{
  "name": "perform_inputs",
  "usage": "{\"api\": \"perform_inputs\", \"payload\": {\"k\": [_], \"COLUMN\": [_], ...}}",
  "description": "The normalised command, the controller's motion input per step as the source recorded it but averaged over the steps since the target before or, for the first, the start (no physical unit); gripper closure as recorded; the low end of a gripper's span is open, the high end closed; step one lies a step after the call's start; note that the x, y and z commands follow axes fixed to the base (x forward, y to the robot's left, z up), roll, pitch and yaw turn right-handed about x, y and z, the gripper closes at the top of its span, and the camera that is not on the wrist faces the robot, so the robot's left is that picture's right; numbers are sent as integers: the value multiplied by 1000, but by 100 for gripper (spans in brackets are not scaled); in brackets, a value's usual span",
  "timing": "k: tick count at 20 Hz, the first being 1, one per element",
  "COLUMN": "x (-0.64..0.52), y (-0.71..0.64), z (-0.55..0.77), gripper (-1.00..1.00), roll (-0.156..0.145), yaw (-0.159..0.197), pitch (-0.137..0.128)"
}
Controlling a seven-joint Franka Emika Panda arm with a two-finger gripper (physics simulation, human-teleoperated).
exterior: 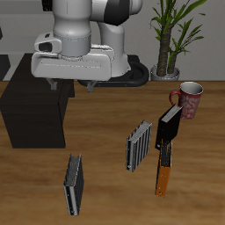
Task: Place the right striped book upright on top of the shelf and place the left striped book upright on top of the shelf
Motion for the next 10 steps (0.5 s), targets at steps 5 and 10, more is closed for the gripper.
{"api": "perform_inputs", "payload": {"k": [5,10], "x": [305,373], "y": [32,20], "z": [-4,-66], "gripper": [-100,-100], "roll": [21,20], "yaw": [7,14], "pitch": [-10,-13]}}
